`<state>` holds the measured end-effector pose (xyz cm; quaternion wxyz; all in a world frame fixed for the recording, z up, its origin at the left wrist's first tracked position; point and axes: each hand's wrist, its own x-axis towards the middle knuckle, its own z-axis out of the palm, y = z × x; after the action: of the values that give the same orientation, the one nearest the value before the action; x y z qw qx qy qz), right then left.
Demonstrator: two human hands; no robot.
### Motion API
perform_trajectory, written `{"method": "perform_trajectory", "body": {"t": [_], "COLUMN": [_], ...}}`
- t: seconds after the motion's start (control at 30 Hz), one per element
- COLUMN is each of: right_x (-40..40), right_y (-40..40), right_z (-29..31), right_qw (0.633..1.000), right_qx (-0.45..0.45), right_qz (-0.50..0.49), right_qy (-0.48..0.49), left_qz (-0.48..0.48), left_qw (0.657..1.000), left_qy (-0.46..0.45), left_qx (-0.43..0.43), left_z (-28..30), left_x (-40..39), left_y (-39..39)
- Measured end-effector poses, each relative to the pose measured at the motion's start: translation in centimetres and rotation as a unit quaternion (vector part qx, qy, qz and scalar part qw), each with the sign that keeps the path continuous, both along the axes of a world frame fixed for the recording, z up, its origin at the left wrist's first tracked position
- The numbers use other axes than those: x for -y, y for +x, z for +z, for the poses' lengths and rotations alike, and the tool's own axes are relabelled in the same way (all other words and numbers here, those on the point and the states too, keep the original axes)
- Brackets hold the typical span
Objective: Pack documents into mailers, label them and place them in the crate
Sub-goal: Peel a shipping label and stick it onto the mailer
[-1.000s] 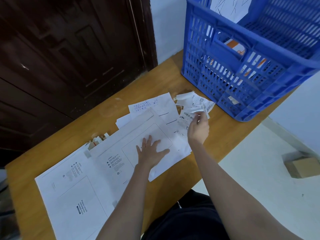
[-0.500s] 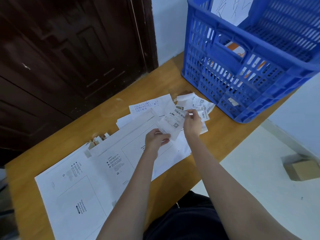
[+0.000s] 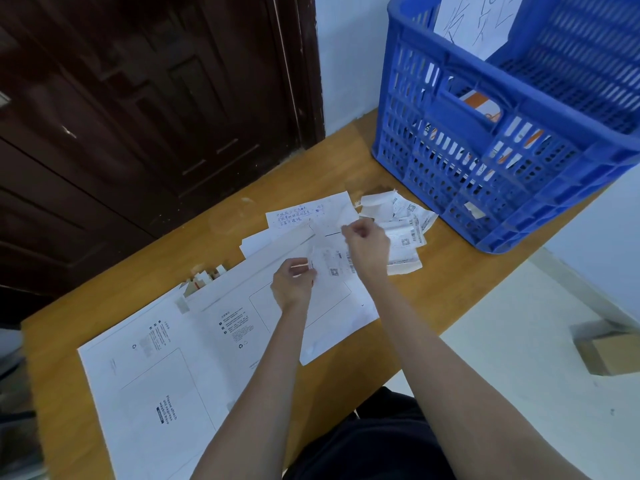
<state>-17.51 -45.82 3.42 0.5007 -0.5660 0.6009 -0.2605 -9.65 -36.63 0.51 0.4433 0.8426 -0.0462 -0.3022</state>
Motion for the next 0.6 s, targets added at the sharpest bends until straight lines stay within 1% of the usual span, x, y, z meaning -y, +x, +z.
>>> {"method": "perform_trajectory", "body": {"t": [0.07,0.17,0.2,0.33,0.47,0.6], "right_x": [-0.4,-1.0,-1.2,-1.5,-1.5,-1.4], "right_y": [1.1,1.9,2.0,1.9,1.6,1.1], "right_z": [0.3,-0.2,-0.5,-1.2,-0.7,-0.4], "right_qw": [0.994,0.983,0.982,0.98,0.962,0.952], "right_qx": [-0.006,-0.064,-0.063,0.012,0.079,0.115], "right_qz": [0.085,0.14,0.14,0.091,0.077,0.089], "right_qy": [0.07,0.099,0.108,0.179,0.251,0.268], "left_qz": [-0.005,-0.015,-0.02,-0.013,0.012,-0.008], "left_qw": [0.999,0.998,0.997,0.995,0.991,0.992], "left_qy": [-0.029,-0.059,-0.065,-0.095,-0.122,-0.12], "left_qx": [-0.012,-0.021,-0.019,-0.036,-0.058,-0.033], "left_z": [0.2,0.3,0.2,0.4,0.7,0.7], "left_x": [0.2,0.2,0.1,0.0,0.1,0.1], "left_y": [-0.2,-0.4,-0.4,-0.5,-0.8,-0.8]}}
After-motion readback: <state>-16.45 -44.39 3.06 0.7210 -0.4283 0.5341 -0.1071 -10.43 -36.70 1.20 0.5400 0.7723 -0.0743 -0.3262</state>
